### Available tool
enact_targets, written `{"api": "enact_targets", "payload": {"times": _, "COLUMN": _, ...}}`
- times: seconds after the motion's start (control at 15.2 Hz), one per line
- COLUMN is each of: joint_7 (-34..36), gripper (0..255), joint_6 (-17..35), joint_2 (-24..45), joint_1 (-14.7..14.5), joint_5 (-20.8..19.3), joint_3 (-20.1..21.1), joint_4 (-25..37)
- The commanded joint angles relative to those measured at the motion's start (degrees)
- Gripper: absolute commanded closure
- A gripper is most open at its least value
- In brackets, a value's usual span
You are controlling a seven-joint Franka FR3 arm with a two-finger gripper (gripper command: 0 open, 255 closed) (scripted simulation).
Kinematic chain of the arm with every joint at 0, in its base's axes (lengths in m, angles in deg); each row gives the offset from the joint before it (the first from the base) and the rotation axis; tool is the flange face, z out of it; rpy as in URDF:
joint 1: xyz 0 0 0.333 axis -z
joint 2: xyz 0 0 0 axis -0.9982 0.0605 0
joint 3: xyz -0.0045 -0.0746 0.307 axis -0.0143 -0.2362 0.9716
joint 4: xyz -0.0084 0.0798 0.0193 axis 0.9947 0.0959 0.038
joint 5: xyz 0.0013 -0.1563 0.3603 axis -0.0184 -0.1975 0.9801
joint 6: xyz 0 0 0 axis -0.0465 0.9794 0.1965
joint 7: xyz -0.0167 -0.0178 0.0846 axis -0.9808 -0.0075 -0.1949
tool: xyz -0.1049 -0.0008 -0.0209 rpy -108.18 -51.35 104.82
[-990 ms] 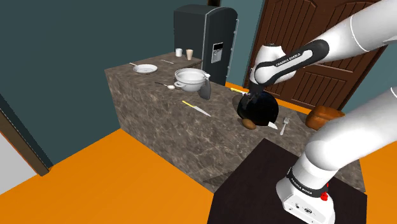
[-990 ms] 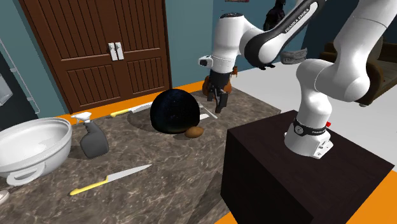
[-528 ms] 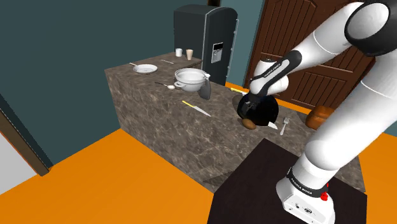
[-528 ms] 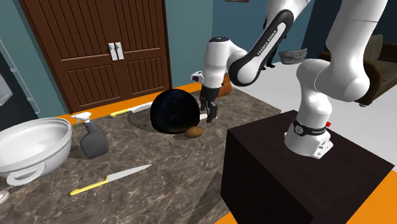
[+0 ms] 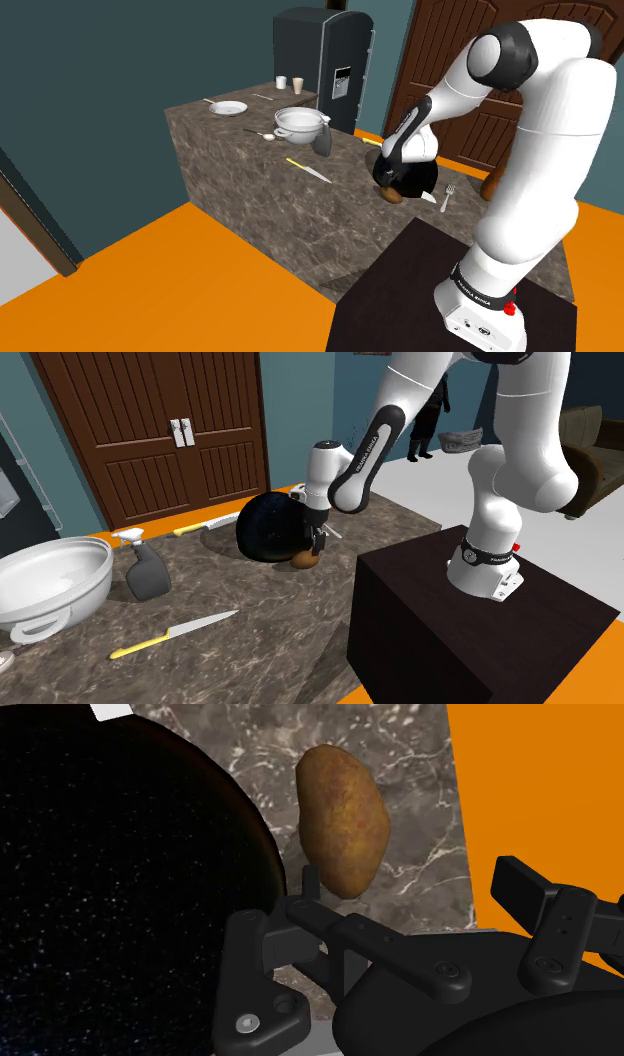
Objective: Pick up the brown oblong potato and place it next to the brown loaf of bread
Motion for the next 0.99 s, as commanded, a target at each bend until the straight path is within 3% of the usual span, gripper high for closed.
{"api": "enact_targets", "payload": {"times": 0.0, "joint_7": -4.04, "gripper": 0, "joint_6": 2.2, "joint_2": 5.31, "joint_1": 3.6, "joint_5": 3.94, "joint_3": 2.82, "joint_4": 3.13}}
{"api": "enact_targets", "payload": {"times": 0.07, "joint_7": -5.36, "gripper": 0, "joint_6": 3.08, "joint_2": 7.57, "joint_1": 5.37, "joint_5": 5.02, "joint_3": 4.12, "joint_4": 4.59}}
{"api": "enact_targets", "payload": {"times": 0.59, "joint_7": -7.54, "gripper": 0, "joint_6": 7.42, "joint_2": 15.05, "joint_1": 9.95, "joint_5": 7.39, "joint_3": 8.77, "joint_4": 8.02}}
{"api": "enact_targets", "payload": {"times": 0.92, "joint_7": -7.52, "gripper": 0, "joint_6": 7.42, "joint_2": 15.05, "joint_1": 9.97, "joint_5": 7.36, "joint_3": 8.79, "joint_4": 8.02}}
